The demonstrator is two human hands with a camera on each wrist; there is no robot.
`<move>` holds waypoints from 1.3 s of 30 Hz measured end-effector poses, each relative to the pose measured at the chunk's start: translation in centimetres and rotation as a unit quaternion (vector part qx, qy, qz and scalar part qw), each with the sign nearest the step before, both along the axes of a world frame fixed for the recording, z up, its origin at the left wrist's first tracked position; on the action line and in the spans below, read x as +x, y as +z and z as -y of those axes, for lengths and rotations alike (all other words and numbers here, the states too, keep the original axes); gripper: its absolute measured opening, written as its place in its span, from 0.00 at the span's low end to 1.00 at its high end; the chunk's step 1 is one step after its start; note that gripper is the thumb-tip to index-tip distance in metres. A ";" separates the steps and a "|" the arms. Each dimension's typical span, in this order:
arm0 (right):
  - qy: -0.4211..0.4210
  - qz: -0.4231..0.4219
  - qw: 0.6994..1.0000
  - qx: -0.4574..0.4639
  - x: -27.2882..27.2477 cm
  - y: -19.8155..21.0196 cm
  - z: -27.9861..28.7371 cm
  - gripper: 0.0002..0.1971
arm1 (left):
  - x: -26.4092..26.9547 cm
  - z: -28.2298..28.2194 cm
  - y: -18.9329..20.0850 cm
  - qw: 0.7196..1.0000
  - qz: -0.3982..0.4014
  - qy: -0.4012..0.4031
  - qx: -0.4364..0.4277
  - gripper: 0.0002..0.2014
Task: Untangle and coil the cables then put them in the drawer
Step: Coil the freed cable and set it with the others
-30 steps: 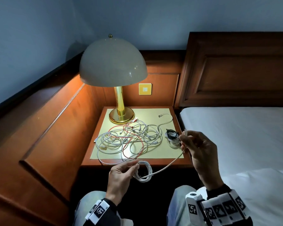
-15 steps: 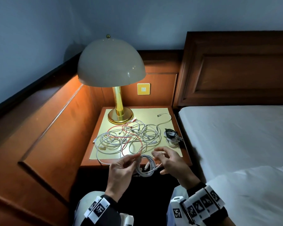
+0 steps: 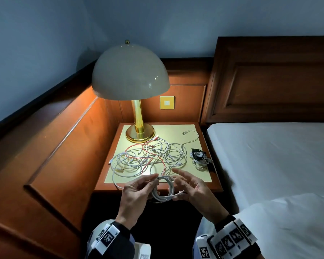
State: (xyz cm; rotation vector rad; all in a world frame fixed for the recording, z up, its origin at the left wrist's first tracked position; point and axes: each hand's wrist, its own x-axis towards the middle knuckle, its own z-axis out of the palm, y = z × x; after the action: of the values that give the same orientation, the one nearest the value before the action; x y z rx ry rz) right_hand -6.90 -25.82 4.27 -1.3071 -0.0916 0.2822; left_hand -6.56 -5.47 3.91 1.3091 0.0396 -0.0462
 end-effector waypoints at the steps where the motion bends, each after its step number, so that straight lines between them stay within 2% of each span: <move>1: -0.014 0.007 1.000 -0.011 0.1 0.2 -0.1 0.16 | 0.0 0.0 0.0 1.000 -0.002 0.001 -0.003 0.11; 3: -0.055 0.047 0.995 -0.065 0.2 0.2 -0.2 0.10 | -0.1 0.1 -0.1 1.000 -0.002 0.007 -0.012 0.12; 5: -0.076 0.076 0.988 -0.110 0.1 0.1 -0.4 0.11 | -0.1 0.2 -0.1 1.000 -0.004 0.010 -0.020 0.12; 10: -0.075 0.044 0.994 -0.073 -0.1 -0.1 -0.7 0.02 | -0.2 0.3 -0.1 1.000 -0.006 0.009 -0.020 0.11; 16: -0.034 -0.002 0.999 0.023 -0.5 0.2 -0.7 0.09 | -0.4 0.4 -0.1 1.000 -0.011 0.004 -0.015 0.11; 23: -0.054 0.047 0.996 -0.046 -0.6 0.4 -0.4 0.14 | -1.0 0.8 0.0 1.000 -0.008 0.002 -0.014 0.11; 28: -0.136 0.045 0.988 -0.058 -1.0 0.8 -1.2 0.13 | -1.7 1.7 0.4 0.999 0.003 0.022 -0.024 0.16; 34: -0.227 0.066 0.968 -0.085 -1.0 0.4 -2.1 0.11 | -2.5 2.7 0.2 0.998 0.037 0.043 0.021 0.16; 39: -0.249 0.092 0.960 -0.093 -1.2 0.5 -2.2 0.08 | -3.1 2.9 0.2 0.998 0.039 0.027 0.048 0.24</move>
State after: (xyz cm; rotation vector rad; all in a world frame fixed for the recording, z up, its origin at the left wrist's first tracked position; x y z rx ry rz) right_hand -8.06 -23.62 4.81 -1.4939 0.1113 -0.2681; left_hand -9.64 -8.33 4.14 1.4044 0.0113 0.0533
